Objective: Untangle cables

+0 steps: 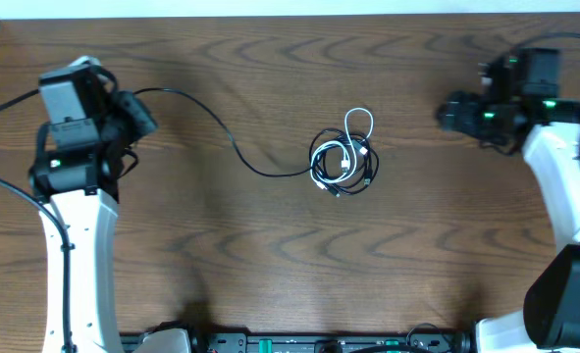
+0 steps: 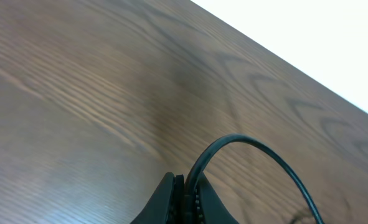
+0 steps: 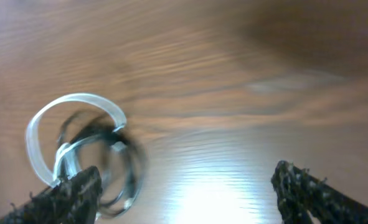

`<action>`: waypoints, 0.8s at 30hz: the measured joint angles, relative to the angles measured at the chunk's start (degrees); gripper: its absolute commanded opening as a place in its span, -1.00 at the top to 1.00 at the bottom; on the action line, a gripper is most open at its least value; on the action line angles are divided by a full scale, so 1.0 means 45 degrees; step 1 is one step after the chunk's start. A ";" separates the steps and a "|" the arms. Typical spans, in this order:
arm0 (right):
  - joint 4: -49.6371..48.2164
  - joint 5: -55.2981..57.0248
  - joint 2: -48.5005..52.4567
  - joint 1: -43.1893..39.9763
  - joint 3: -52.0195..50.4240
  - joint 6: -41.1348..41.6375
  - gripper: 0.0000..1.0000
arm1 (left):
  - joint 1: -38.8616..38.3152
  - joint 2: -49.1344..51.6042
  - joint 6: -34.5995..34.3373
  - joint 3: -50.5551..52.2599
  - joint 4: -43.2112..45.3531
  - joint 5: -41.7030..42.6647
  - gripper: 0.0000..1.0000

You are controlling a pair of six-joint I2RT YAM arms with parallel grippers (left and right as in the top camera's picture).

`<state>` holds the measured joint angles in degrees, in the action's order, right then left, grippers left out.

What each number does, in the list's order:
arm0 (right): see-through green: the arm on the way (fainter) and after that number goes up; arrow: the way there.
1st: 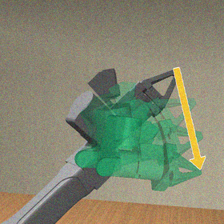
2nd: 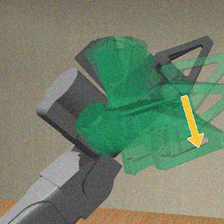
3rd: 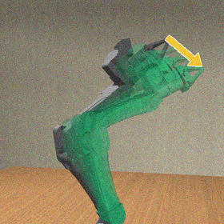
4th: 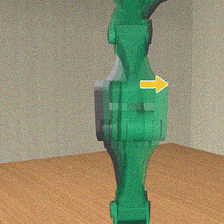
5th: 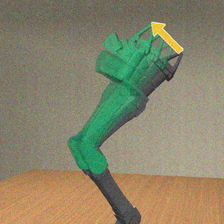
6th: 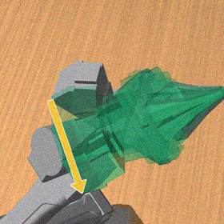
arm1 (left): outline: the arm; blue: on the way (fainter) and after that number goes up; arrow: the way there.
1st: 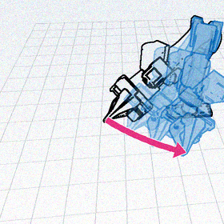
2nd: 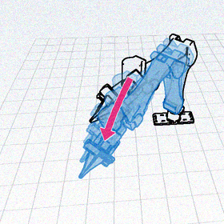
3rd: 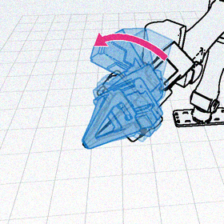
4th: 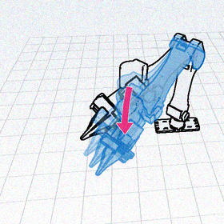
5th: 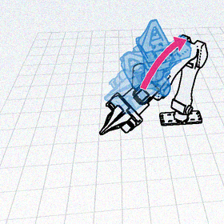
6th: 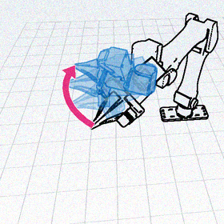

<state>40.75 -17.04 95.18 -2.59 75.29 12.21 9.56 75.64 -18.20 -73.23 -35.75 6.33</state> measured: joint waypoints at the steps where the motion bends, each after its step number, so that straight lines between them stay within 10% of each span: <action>1: -0.0053 -0.0146 0.0000 0.0296 0.0000 -0.0121 -0.70 | -0.0228 0.0000 0.0000 0.0000 -0.0010 0.0000 0.85; 24: -0.2059 0.0121 0.3327 0.5129 0.0000 0.0121 -0.53 | -0.2176 0.0000 0.0000 0.0000 -0.0777 0.0097 0.85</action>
<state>31.48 -16.49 110.15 20.49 75.29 12.75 -0.23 75.64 -18.20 -73.23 -39.24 6.76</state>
